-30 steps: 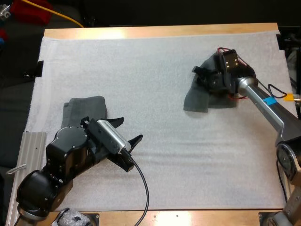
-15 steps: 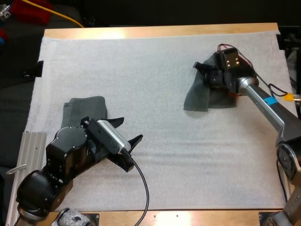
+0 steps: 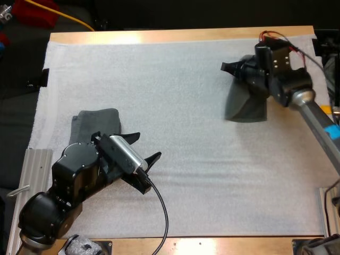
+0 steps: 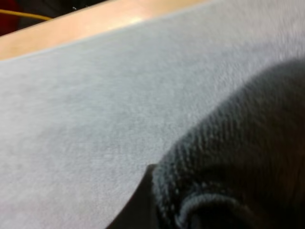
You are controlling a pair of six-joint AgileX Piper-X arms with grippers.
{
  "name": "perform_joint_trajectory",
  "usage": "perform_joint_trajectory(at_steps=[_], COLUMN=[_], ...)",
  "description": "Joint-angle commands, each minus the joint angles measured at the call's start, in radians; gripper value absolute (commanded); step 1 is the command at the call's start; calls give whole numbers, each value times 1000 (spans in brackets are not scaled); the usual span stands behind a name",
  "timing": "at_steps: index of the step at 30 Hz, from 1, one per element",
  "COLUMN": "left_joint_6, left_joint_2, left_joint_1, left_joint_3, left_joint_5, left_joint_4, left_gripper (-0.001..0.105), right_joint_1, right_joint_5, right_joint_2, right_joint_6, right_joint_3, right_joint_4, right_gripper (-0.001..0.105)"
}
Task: Pick towel from pile, fold and stack
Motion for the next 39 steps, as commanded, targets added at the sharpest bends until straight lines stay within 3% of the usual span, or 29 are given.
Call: perform_joint_trajectory(at_steps=[1, 8, 16, 24, 35, 39], left_joint_6=[-7, -7, -7, -7, -7, -7], left_joint_2=[-2, -2, -2, -2, -2, -2], left_joint_1=[-4, -4, -4, -4, -4, -4], left_joint_3=[-7, -7, -7, -7, -7, -7], left_joint_5=[-1, -1, -1, -1, -1, -1], left_joint_4=[-18, -18, -18, -18, -18, -18], left_gripper=[61, 61, 61, 61, 61, 61], right_joint_1=[4, 53, 220, 335, 324, 270], right_joint_5=[0, -13, -32, -106, -89, -30], right_joint_2=[-39, -156, -175, -172, -161, -161], right_joint_6=[-29, -38, -30, -1, -36, -55], right_joint_3=[-4, -22, -105, -102, 146, 232], right_joint_4=[14, 28, 27, 68, 108, 108], right_gripper=[0, 0, 0, 0, 0, 0])
